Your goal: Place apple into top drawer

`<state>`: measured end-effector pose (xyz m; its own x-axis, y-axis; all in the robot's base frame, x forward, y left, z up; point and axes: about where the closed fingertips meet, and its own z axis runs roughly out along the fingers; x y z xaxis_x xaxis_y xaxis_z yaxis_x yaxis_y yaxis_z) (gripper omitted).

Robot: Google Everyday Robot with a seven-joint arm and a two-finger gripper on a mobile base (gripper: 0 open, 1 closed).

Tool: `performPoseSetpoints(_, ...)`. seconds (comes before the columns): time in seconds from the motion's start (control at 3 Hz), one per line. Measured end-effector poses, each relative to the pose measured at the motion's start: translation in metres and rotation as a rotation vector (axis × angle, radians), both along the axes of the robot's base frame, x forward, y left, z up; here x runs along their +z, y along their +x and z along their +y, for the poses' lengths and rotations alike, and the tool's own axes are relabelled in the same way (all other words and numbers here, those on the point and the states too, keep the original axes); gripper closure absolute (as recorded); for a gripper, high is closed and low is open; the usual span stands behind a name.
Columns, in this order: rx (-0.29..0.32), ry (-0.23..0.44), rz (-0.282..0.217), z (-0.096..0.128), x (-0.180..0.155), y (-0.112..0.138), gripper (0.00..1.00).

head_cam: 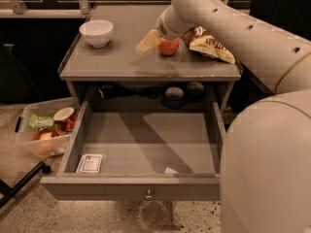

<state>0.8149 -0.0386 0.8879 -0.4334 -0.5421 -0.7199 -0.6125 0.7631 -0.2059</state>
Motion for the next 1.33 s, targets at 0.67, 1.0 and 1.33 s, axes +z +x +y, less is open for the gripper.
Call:
performPoseSetpoints(0.67,-0.045,-0.048,0.058,-0.019,-0.026,0.019,0.0)
performPoseSetpoints(1.0,-0.058,-0.081,0.086,-0.027,-0.038,0.023,0.01)
performPoseSetpoints(1.33,-0.066,-0.102,0.11,-0.035,-0.045,0.024,0.2)
